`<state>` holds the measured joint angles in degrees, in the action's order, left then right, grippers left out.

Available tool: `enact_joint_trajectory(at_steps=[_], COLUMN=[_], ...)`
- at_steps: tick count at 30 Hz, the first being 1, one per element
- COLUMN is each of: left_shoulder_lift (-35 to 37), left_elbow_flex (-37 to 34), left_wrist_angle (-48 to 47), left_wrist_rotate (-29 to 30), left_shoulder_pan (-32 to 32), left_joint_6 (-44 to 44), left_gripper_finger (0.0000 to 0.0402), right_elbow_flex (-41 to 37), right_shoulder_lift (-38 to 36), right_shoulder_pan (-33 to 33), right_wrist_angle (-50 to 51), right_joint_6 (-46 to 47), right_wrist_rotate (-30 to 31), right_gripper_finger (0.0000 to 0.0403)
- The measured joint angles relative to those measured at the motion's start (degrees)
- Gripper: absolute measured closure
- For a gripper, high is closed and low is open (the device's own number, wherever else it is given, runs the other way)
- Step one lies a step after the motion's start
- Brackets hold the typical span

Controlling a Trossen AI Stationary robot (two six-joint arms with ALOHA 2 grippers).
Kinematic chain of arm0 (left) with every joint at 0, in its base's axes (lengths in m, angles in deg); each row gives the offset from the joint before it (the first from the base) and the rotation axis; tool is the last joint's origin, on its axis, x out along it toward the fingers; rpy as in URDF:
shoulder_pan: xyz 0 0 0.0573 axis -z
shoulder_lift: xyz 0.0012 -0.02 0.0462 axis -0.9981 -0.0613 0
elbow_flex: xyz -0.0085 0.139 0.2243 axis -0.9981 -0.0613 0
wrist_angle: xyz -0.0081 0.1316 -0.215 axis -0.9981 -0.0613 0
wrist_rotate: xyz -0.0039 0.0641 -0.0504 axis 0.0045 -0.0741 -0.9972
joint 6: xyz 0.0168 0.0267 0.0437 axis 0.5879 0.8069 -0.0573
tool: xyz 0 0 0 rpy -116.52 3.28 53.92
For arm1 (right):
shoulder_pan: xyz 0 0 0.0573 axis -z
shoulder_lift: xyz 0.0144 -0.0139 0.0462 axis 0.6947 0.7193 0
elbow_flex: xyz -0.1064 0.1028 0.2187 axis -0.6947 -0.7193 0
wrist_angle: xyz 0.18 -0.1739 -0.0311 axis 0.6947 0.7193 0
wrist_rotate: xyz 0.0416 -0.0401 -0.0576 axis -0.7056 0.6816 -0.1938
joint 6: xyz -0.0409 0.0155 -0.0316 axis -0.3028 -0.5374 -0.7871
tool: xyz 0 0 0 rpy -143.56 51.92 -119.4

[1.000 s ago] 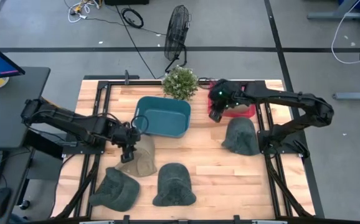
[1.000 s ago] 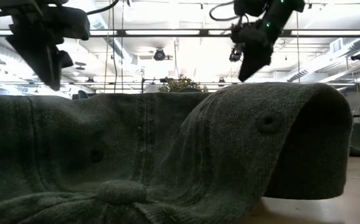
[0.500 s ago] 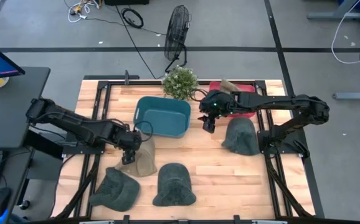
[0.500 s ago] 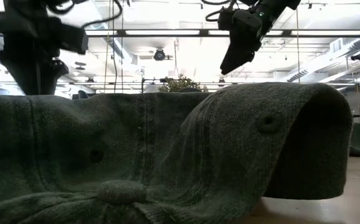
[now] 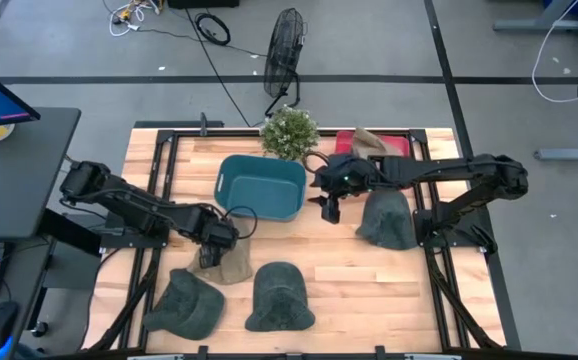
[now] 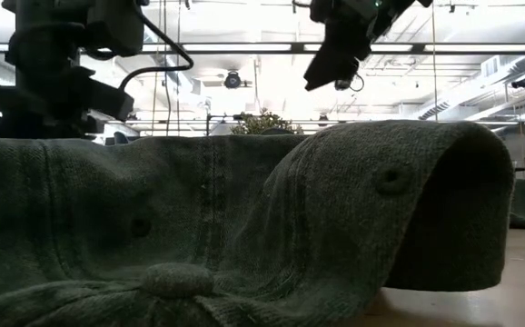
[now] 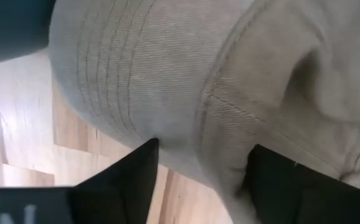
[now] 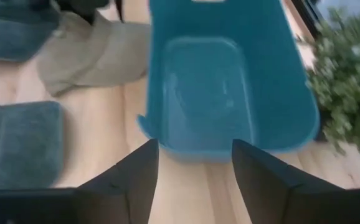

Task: Pick & Place hat
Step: Put the brown cap into the red bin

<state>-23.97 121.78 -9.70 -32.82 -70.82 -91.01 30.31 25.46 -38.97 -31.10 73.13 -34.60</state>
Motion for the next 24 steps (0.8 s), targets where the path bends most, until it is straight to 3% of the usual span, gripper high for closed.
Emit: enact_joint_trajectory(at_steps=[10, 17, 24], left_shoulder_lift=[0.4, 0.4, 0.5], left_elbow_flex=[7.6, 17.8, 24.6], left_wrist_angle=[-2.6, -2.8, -2.3], left_wrist_rotate=[-1.9, -2.6, 1.4], left_shoulder_pan=[0.1, 1.2, 2.9], left_joint_6=[-2.9, -5.0, -6.3], left_gripper_finger=[0.0387, 0.0392, 0.0396], right_elbow_flex=[0.0, 0.0, 0.0], right_shoulder_lift=[1.5, 8.2, 12.6], right_shoulder_pan=[-5.3, -9.5, -14.3], right_wrist_angle=[-7.8, -20.5, -34.9], right_joint_6=[-0.7, -2.3, -7.6], right_wrist_rotate=[0.0, -0.1, 0.0], right_gripper_finger=[0.0213, 0.0215, 0.0222])
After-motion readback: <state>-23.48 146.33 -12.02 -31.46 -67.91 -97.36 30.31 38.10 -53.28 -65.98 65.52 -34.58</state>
